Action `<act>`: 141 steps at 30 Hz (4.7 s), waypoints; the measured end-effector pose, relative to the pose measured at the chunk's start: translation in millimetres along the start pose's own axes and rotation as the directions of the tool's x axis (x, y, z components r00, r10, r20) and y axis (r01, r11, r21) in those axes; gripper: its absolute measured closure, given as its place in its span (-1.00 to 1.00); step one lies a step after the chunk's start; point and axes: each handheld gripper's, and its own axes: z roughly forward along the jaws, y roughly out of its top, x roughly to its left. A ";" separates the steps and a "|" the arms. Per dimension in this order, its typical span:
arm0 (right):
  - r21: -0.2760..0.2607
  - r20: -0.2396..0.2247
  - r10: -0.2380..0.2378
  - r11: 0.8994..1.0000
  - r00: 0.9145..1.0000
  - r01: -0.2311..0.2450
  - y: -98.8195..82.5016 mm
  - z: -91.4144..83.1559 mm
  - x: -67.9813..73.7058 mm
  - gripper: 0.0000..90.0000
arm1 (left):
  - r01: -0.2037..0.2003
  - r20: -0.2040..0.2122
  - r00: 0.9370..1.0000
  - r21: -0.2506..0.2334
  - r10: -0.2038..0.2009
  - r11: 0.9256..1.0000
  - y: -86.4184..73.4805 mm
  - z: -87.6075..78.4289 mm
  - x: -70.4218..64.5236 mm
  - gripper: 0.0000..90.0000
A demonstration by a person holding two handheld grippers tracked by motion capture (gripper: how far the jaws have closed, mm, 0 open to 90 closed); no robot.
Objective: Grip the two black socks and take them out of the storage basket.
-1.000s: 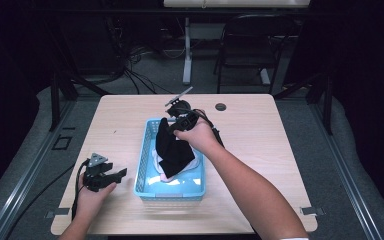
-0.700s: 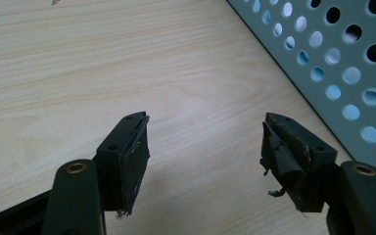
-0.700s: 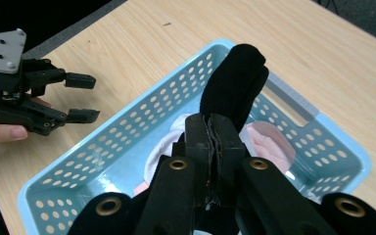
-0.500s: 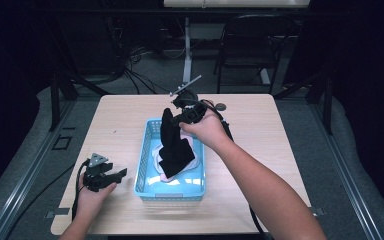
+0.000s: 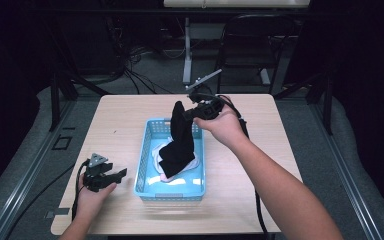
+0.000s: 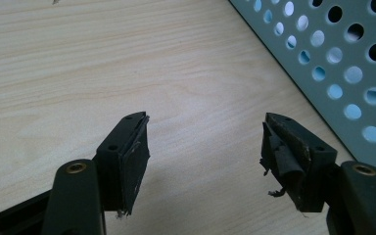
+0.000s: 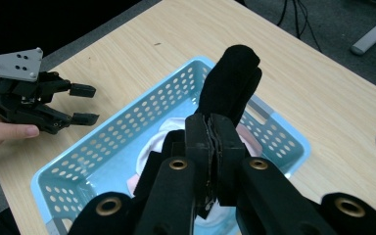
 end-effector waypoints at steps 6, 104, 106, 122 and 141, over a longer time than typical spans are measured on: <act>-0.021 0.029 0.015 1.000 0.999 -0.014 -11.7 -26.6 -11.3 0.95 | -0.001 0.000 1.000 0.002 0.001 1.000 0.0 0.2 -0.3 -0.23; 0.076 0.112 0.090 0.992 0.990 -0.099 -105.4 22.0 -51.3 0.51 | 0.002 0.000 1.000 0.005 -0.002 1.000 -0.5 0.4 0.0 -0.23; 0.069 0.093 0.088 0.993 0.992 -0.094 -99.2 25.8 -45.1 0.51 | -0.001 -0.001 1.000 0.006 0.001 1.000 -0.6 0.5 0.4 -0.23; 0.066 0.040 0.031 0.997 0.999 -0.033 -70.9 53.0 -16.7 0.50 | 0.001 0.001 1.000 0.002 -0.001 1.000 0.0 0.0 0.4 -0.23; 0.167 0.051 0.085 0.982 0.995 -0.092 -57.3 108.4 -15.5 0.47 | 0.001 0.006 1.000 -0.010 -0.001 1.000 0.4 -0.3 0.2 -0.23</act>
